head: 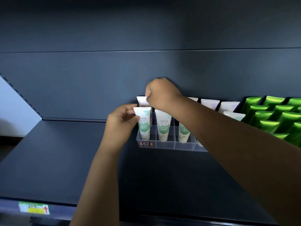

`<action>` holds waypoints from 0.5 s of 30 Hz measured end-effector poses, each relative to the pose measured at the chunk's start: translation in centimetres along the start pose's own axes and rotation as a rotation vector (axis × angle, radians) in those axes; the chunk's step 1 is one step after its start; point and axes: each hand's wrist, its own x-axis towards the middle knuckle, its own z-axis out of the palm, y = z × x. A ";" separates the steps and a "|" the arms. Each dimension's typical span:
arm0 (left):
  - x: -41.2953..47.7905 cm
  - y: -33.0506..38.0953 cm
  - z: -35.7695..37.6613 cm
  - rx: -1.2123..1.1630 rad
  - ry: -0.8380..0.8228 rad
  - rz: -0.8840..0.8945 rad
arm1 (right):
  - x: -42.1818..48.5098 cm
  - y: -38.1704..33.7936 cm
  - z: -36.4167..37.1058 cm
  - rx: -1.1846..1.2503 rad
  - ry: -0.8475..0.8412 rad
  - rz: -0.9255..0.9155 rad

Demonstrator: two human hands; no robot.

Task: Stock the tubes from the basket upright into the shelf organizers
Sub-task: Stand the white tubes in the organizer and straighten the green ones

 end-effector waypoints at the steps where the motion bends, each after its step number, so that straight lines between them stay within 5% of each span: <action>1: 0.0 0.1 0.0 0.001 -0.001 -0.002 | 0.0 0.0 0.0 -0.001 0.003 -0.005; 10: -0.3 1.7 0.3 0.164 0.099 0.112 | -0.2 0.6 -0.8 -0.009 -0.023 0.000; 15: -0.8 3.1 0.7 0.374 0.129 0.439 | -0.4 2.2 -3.0 -0.073 0.003 -0.018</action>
